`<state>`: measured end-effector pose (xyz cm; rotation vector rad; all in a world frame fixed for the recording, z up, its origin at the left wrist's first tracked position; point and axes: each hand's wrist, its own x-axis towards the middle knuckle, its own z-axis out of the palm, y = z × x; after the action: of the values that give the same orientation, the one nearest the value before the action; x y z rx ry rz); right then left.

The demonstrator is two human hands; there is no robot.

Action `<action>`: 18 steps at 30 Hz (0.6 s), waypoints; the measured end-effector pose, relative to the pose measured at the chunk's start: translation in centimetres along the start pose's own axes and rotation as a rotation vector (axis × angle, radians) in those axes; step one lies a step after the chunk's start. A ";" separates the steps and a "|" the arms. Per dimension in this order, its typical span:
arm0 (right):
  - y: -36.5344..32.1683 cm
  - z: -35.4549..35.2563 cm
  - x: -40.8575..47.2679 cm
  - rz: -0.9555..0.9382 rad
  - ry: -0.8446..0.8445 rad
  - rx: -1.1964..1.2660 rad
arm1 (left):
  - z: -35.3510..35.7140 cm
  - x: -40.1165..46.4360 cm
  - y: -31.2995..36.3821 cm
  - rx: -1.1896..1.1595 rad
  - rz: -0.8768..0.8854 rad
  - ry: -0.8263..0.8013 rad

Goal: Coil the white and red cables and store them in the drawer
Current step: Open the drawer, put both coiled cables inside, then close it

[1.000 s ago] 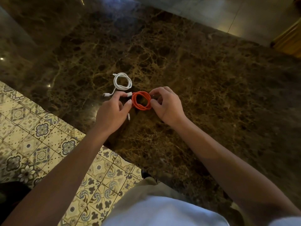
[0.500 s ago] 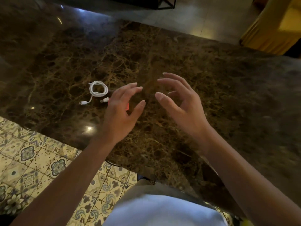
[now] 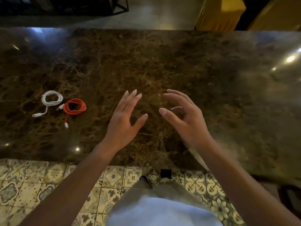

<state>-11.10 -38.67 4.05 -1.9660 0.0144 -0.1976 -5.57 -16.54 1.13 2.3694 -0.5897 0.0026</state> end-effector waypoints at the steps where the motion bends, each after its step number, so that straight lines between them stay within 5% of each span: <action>1: 0.3 -0.4 -1.0 0.018 0.022 -0.001 | 0.6 -0.2 0.3 0.001 0.022 -0.026; 7: 1.1 -1.2 -9.0 0.169 0.260 0.017 | 3.7 -1.1 0.7 0.160 0.203 -0.214; 12: 2.0 0.0 -17.3 0.369 0.451 0.077 | 6.0 -1.8 -0.4 0.521 0.253 -0.360; 15: 3.6 -0.4 -21.8 0.509 0.619 0.208 | 6.3 -1.7 -0.3 0.551 0.270 -0.373; 18: 6.3 1.0 -25.1 0.745 0.611 0.385 | 6.2 -1.7 0.0 0.580 0.251 -0.397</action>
<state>-35.15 -37.67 -5.41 -1.3443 1.0103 -0.2718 -8.04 -19.78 -3.89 2.8541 -1.2101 -0.2153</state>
